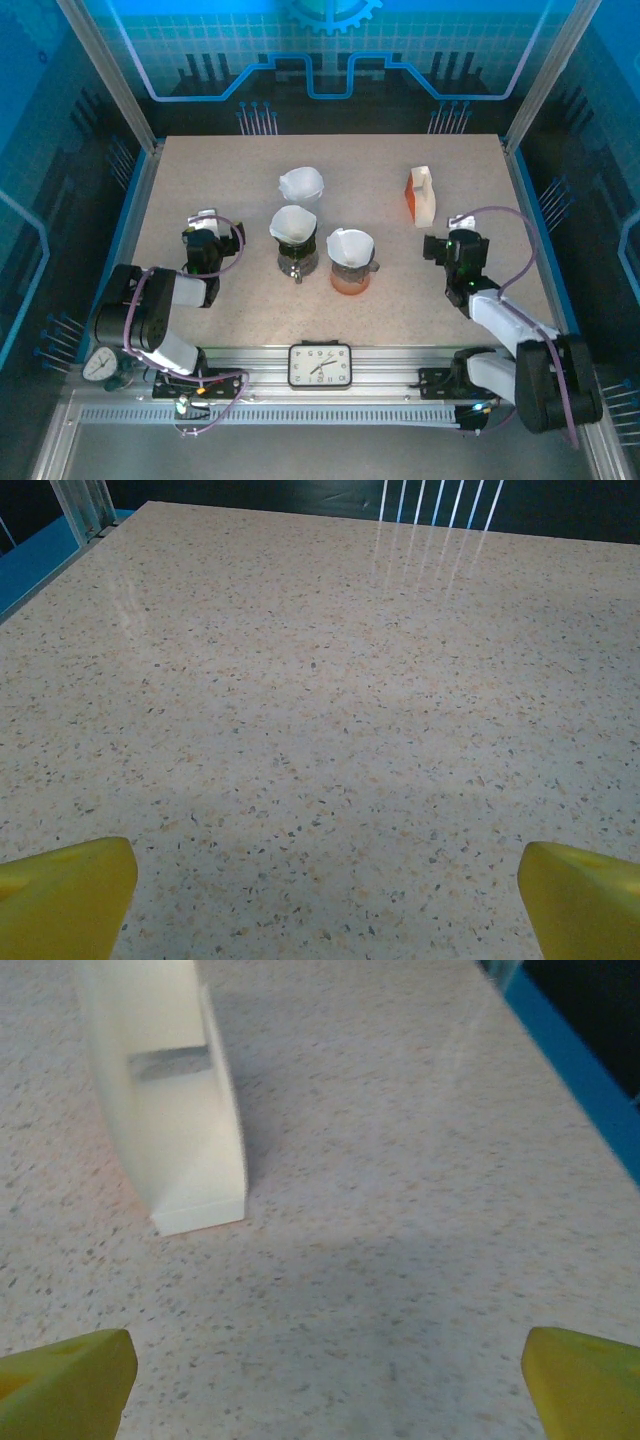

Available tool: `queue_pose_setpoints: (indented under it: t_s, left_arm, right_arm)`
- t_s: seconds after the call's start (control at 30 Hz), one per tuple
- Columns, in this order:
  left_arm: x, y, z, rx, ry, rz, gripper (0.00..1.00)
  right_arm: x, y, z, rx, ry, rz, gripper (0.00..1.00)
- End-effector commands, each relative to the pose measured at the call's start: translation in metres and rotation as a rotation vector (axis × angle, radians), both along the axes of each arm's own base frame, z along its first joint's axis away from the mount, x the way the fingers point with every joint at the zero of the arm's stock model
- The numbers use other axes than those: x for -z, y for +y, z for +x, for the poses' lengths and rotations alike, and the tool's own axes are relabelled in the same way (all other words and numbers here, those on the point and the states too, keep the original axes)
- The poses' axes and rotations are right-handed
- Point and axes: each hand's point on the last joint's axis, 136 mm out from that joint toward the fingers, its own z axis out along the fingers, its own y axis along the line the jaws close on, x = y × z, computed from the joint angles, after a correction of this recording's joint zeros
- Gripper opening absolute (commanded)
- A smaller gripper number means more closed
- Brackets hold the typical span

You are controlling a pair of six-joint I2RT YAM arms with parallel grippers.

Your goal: Place the coffee filter in the dripper

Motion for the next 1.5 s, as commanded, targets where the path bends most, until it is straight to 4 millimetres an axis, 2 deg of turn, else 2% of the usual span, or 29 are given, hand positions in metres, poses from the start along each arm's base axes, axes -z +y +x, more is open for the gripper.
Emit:
queue_pose_setpoints:
  t_s: [0.0, 0.1, 0.2, 0.27, 0.33, 0.53, 0.6, 0.67, 1.47]
  left_arm:
    - [-0.014, -0.001, 0.009, 0.011, -0.048, 0.006, 0.99]
    - [-0.013, -0.001, 0.009, 0.011, -0.047, 0.007, 0.99]
    - [-0.014, -0.001, 0.009, 0.011, -0.048, 0.007, 0.99]
    - [-0.014, -0.001, 0.009, 0.012, -0.048, 0.006, 0.99]
    - [-0.014, -0.001, 0.009, 0.013, -0.048, 0.006, 0.99]
    - [-0.014, -0.001, 0.009, 0.013, -0.048, 0.006, 0.99]
    - [-0.014, -0.001, 0.009, 0.012, -0.048, 0.006, 0.99]
    - [-0.014, -0.001, 0.009, 0.013, -0.049, 0.006, 0.99]
    - [-0.014, -0.001, 0.009, 0.012, -0.048, 0.004, 0.99]
  right_arm:
    - [-0.037, 0.023, 0.038, -0.121, -0.210, -0.010, 1.00]
    - [-0.030, 0.034, 0.049, -0.158, -0.227, -0.074, 1.00]
    - [-0.013, 0.033, 0.057, -0.155, -0.204, -0.075, 1.00]
    - [-0.007, 0.034, 0.061, -0.166, -0.174, -0.061, 1.00]
    - [-0.005, 0.027, 0.067, -0.157, -0.163, -0.023, 1.00]
    - [0.005, 0.030, 0.061, -0.201, -0.189, 0.016, 1.00]
    - [0.004, 0.024, 0.056, -0.155, -0.204, 0.008, 1.00]
    - [0.002, 0.021, 0.060, -0.144, -0.209, 0.001, 1.00]
    - [0.003, 0.025, 0.060, -0.160, -0.202, -0.004, 1.00]
